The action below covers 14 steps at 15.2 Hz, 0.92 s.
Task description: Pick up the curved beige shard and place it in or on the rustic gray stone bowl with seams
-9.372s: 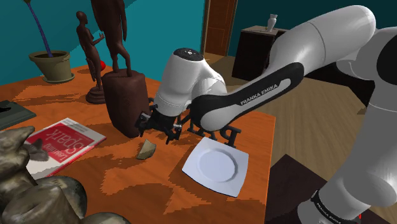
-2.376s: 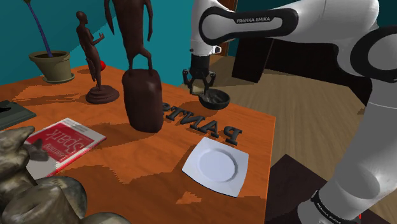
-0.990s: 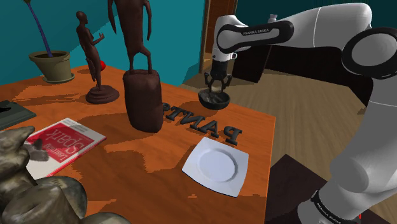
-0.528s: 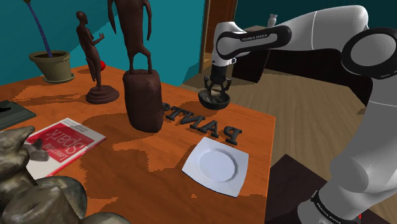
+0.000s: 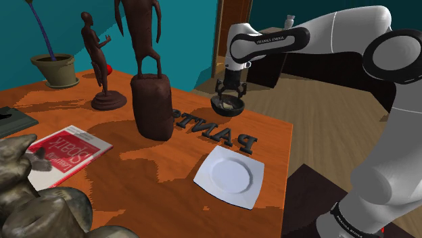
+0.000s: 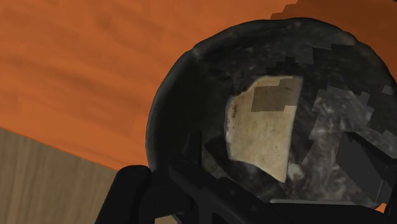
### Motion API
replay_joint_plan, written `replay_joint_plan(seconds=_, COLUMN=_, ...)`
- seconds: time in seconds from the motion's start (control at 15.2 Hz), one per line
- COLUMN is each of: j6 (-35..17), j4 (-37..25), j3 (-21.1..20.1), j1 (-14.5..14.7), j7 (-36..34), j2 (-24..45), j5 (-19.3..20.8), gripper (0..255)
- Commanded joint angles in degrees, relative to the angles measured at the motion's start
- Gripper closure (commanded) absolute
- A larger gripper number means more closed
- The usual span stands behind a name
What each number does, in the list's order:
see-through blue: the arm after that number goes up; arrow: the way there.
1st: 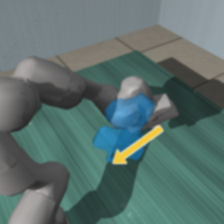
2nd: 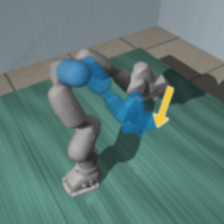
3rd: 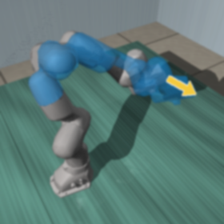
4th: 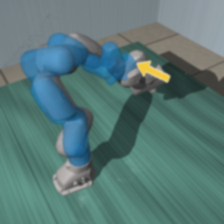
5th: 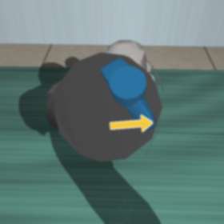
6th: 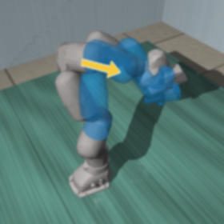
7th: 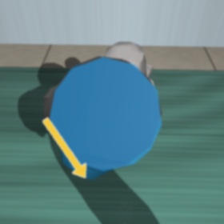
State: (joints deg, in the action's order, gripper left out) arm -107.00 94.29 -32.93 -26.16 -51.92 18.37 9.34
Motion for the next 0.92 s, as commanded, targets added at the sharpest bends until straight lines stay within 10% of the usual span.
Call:
replay_joint_plan(seconds=0.0, j6=0.0, j4=0.0, j3=0.0, j1=0.0, j7=0.0, j2=0.0, j5=0.0, gripper=0)
replay_joint_plan(seconds=0.86, j6=7.1, j4=-6.9, j3=-0.3, j1=0.5, j7=0.4, j2=-0.4, j5=-0.4, gripper=0)
